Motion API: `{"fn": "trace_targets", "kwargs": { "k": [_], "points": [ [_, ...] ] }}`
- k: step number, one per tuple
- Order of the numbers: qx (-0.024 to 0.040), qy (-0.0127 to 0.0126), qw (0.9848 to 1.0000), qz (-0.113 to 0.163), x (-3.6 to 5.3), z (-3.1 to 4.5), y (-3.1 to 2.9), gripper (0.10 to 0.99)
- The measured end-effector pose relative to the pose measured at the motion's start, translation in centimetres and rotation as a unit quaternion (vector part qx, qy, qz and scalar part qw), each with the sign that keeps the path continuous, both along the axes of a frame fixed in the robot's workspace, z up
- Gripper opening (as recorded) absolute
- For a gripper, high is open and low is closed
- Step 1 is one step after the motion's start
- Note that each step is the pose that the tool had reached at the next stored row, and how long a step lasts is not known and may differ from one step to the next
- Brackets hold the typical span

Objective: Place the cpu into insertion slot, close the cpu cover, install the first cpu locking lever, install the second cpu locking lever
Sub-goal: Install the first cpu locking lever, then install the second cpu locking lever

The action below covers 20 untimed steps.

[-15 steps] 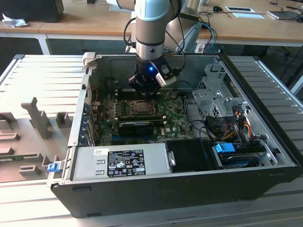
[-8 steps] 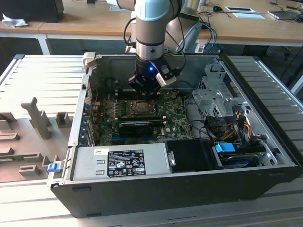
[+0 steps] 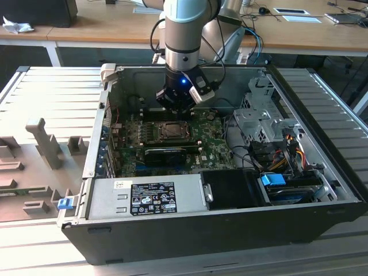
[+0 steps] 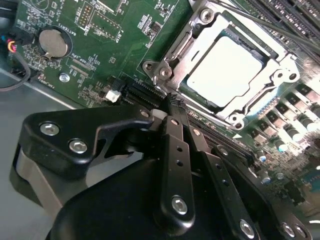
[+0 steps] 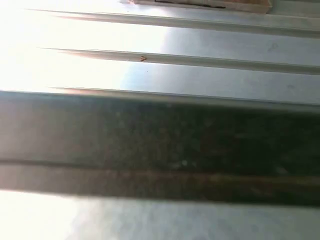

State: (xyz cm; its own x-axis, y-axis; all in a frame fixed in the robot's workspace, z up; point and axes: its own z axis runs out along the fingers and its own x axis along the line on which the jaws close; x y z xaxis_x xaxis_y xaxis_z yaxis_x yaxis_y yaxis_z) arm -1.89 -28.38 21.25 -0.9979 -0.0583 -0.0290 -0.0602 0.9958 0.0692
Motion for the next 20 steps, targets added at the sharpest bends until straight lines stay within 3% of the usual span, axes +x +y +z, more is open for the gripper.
{"fn": "trace_targets", "kwargs": {
  "k": [2,17,20],
  "points": [
    [-0.0001,0.0,1.0,0.0,0.0,0.51,0.0,0.106],
    [-0.0001,0.0,1.0,0.0,0.0,0.52,-0.82,0.106],
    [-0.0001,0.0,1.0,0.0,0.0,0.52,-1.31,0.106]
  ]
}}
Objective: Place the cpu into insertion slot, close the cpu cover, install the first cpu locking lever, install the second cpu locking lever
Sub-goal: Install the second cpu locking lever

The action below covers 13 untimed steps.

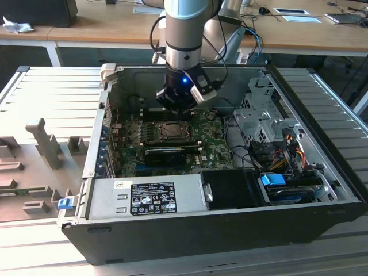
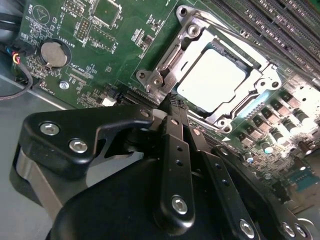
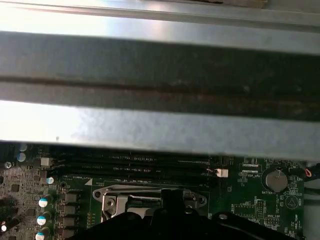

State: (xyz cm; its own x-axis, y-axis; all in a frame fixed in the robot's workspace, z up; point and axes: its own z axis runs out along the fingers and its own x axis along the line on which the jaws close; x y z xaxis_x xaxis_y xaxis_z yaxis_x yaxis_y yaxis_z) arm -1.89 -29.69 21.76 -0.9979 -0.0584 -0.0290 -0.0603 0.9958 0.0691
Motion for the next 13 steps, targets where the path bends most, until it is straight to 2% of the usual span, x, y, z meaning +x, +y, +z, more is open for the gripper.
{"fn": "trace_targets", "kwargs": {
  "k": [5,8,13],
  "points": [
    [-0.0001,0.0,1.0,0.0,-0.01,0.03,-0.37,0.106],
    [-0.0001,0.0,1.0,0.0,0.0,0.8,-0.37,0.106],
    [0.0,0.0,1.0,0.0,-0.01,0.79,-0.72,0.106]
  ]
}}
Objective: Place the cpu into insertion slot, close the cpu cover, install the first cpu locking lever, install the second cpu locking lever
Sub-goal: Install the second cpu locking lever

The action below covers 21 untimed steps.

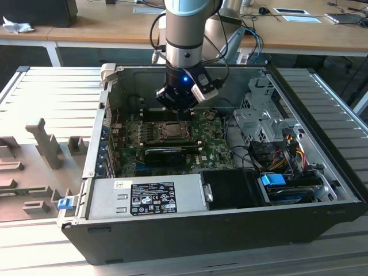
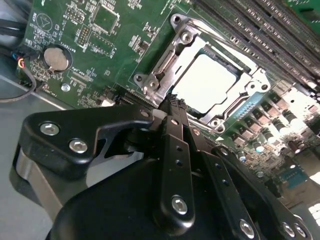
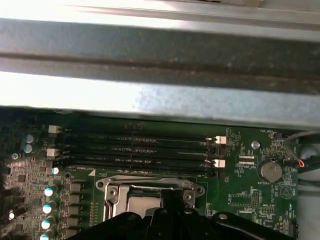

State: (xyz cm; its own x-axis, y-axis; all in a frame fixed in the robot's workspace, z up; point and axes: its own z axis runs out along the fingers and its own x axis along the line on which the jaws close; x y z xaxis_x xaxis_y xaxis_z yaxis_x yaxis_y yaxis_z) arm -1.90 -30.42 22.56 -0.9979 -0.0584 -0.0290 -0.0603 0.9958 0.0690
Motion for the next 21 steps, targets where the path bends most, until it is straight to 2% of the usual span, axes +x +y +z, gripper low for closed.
{"fn": "trace_targets", "kwargs": {
  "k": [3,4,7,9,14,17,21],
  "points": [
    [-0.0001,0.0001,1.0,0.0,-0.05,0.17,-0.66,0.106],
    [0.0,0.0,1.0,0.0,-0.07,0.77,-0.7,0.106],
    [0.0001,-0.0001,1.0,0.0,-0.09,1.28,-0.75,0.106],
    [0.0001,0.0,1.0,0.0,-0.14,1.28,-0.92,0.106],
    [0.0001,0.0,1.0,0.0,-0.28,1.17,-2.28,0.106],
    [0.0001,0.0,1.0,0.0,-0.34,1.19,-2.62,0.106],
    [0.0,0.0,1.0,0.0,-0.35,1.65,-2.76,0.106]
  ]
}}
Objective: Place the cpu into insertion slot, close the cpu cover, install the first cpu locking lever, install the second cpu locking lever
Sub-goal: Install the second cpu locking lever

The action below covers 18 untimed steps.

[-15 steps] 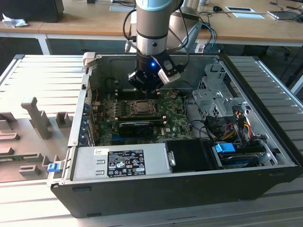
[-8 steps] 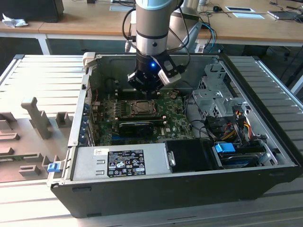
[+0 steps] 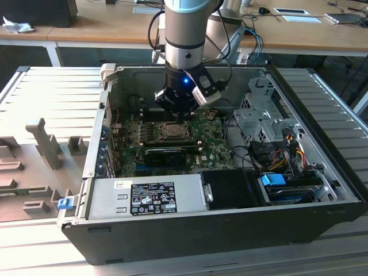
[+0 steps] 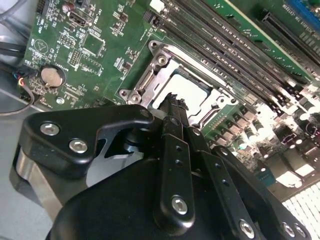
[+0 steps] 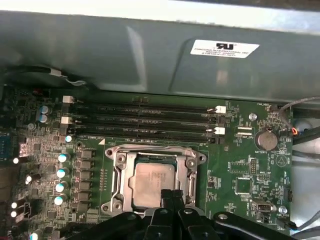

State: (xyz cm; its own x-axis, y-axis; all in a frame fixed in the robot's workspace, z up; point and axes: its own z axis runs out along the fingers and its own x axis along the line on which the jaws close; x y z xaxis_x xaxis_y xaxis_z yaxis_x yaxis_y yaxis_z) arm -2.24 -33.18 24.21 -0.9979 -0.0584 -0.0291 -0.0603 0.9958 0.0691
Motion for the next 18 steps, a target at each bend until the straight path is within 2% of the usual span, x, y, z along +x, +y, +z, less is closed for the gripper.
{"fn": "trace_targets", "kwargs": {
  "k": [2,4,9,10,11,12,13,15,18],
  "points": [
    [0.0,0.0,1.0,0.0,0.0,0.57,-0.13,0.106],
    [0.0001,0.0,1.0,0.0,0.0,0.66,-0.27,0.106],
    [0.0,0.0,1.0,0.0,-0.23,0.63,-3.16,0.106],
    [0.0002,0.0024,1.0,0.0,-0.23,0.53,-3.87,0.106],
    [0.0054,0.0036,1.0,0.0,-0.23,0.37,-4.17,0.106],
    [0.0136,0.0036,0.9999,0.0,-0.35,0.29,-4.27,0.106],
    [0.0186,0.0036,0.9998,0.0,-0.57,0.25,-4.33,0.106],
    [0.0247,0.0036,0.9997,0.0,-1.16,0.15,-4.4,0.106],
    [0.0283,0.0036,0.9996,0.001,-2.33,-0.25,-4.48,0.106]
  ]
}}
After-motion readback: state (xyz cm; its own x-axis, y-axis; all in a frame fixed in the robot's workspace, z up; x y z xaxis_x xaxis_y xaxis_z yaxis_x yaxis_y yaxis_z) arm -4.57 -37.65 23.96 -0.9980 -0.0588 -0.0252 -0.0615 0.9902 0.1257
